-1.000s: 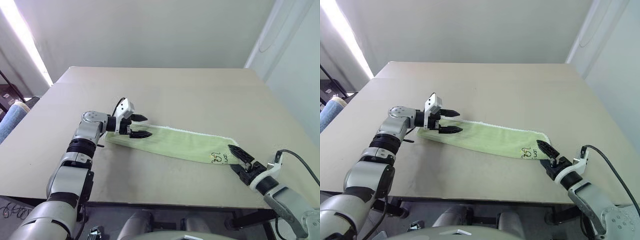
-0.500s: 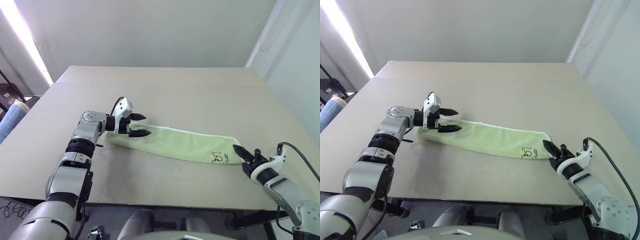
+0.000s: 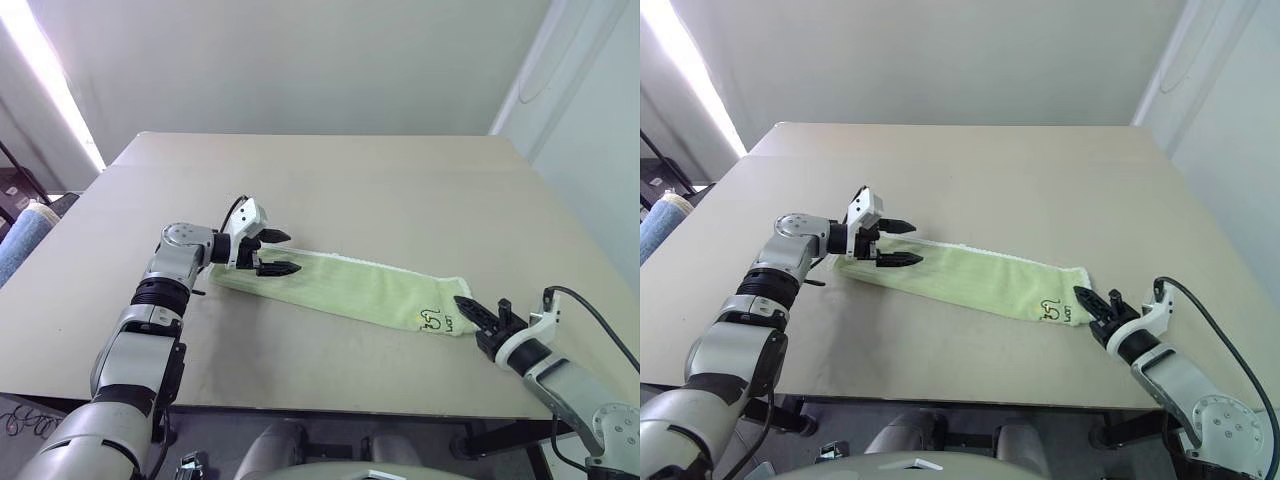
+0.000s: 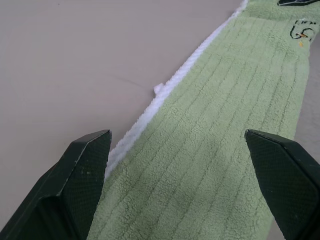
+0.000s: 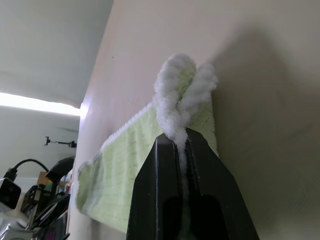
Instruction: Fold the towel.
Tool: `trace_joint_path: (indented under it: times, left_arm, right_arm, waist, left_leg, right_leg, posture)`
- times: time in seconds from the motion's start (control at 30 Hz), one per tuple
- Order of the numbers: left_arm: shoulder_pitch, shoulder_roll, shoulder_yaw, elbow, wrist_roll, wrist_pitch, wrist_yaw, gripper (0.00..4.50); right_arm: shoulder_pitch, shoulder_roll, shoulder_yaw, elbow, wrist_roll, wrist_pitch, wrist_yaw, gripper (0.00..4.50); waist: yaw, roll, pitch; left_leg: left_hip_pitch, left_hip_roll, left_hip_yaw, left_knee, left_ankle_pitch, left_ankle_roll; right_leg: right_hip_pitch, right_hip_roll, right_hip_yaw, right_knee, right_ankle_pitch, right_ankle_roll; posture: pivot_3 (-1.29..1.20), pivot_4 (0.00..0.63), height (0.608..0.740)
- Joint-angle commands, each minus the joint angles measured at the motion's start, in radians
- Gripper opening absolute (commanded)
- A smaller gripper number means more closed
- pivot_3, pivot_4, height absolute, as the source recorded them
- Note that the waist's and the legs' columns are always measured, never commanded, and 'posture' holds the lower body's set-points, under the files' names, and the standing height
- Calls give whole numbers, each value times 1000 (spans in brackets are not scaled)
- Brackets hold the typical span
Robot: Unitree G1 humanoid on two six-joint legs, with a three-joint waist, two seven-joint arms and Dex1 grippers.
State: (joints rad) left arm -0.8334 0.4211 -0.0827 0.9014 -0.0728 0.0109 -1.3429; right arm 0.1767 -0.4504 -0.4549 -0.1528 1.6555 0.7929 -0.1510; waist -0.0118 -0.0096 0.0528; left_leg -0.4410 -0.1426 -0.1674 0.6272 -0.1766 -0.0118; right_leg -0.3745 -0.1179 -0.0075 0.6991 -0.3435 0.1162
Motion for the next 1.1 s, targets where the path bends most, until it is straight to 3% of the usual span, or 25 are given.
trace_joint_path:
  times: [0.03, 0.2, 0.37, 0.67, 0.8, 1.1]
  left_arm:
    - [-43, 15, 11, 13, -1, -19, 15, 4500]
    - [-76, 28, 17, 61, 2, -33, 37, 4500]
    - [-91, 33, 17, 90, 4, -50, 50, 4500]
    - [-95, 32, 15, 95, 4, -58, 66, 4500]
    - [-95, 31, 15, 93, 3, -55, 71, 4500]
    - [-99, 30, 13, 94, 6, -53, 80, 4500]
  right_arm:
    - [-29, -27, -61, -22, 2, -30, -20, 37]
    - [-118, -107, -92, -72, 53, -25, -102, 37]
    - [-149, -243, -102, 11, 53, 38, -185, 37]
    - [-161, -416, -94, 146, -52, 161, -224, 37]
    - [-215, -413, -70, 123, -107, 183, -242, 37]
    - [-356, -343, 16, -35, 18, 209, -327, 37]
  waist:
    - [1, 0, 0]
    - [-2, 1, 1]
    - [4, 1, 1]
    - [2, 1, 1]
    - [-3, 1, 1]
    - [3, 0, 1]
  left_leg:
    - [0, 0, 0, 0, 0, 0]
    - [-1, 0, 0, 0, 0, 0]
    - [-1, 0, 0, -1, 1, 2]
    - [-2, -1, 1, 1, 0, 5]
    - [-2, -1, 1, 2, 0, 5]
    - [-2, -1, 1, 2, 0, 5]
  right_leg:
    - [0, 0, 0, 0, 0, 0]
    - [-1, 0, 0, 0, 0, 0]
    - [-1, 0, 0, -1, -1, 1]
    - [1, -1, 0, -2, 0, 2]
    - [1, 0, 0, -2, 0, 3]
    - [1, 0, 1, -2, 1, 5]
  posture:
    - [0, 0, 692]
    - [0, 0, 692]
    - [0, 0, 692]
    - [0, 0, 692]
    - [0, 0, 692]
    - [0, 0, 692]
